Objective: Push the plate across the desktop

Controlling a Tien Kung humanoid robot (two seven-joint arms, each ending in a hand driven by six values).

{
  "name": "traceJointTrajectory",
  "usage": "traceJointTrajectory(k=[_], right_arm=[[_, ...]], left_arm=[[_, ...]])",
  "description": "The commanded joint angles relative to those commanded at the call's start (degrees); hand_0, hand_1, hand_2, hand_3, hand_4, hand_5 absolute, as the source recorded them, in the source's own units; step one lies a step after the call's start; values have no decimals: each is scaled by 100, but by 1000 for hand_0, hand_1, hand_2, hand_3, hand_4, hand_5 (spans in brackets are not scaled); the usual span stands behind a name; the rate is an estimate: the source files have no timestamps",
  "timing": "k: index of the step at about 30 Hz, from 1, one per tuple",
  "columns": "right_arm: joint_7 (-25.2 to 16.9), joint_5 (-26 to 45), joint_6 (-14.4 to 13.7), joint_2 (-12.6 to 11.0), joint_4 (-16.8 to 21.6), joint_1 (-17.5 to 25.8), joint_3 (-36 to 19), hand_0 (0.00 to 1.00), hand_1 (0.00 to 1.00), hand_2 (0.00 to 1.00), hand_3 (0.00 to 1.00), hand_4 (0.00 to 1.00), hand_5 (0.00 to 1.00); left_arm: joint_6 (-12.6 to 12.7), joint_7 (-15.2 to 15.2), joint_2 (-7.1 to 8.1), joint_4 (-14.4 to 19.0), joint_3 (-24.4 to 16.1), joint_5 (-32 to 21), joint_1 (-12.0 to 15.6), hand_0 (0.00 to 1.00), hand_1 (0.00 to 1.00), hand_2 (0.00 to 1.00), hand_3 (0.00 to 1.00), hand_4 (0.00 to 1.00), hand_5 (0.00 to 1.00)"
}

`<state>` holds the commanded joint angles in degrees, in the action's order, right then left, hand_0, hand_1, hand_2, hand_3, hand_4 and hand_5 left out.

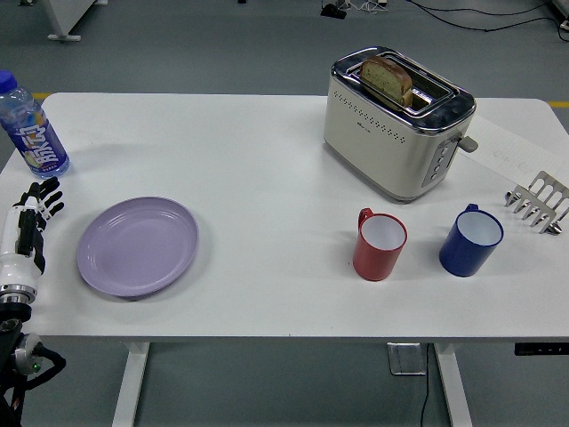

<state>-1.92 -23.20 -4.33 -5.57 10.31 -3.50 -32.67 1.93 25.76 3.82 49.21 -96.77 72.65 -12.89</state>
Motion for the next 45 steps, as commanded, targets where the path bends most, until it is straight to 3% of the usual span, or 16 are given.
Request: traceJointTrajectory(k=[12,20,45], right_arm=[[-11,31,1,-11,0,-4,45,685,685,772,716,343,320],[-1,63,-4,-9,0,23,69,685,686,772,716,343,320],[3,49,-4,-20,0,56,89,684,685,771,714,341,319]], left_arm=[[342,246,-202,-104,373,-75,51,814,865,903,820,520,998],[602,437,-382,-130,394,85,93,817,865,901,821,516,998],[710,546,-382,16,913,-44,124,813,861,895,806,498,998]])
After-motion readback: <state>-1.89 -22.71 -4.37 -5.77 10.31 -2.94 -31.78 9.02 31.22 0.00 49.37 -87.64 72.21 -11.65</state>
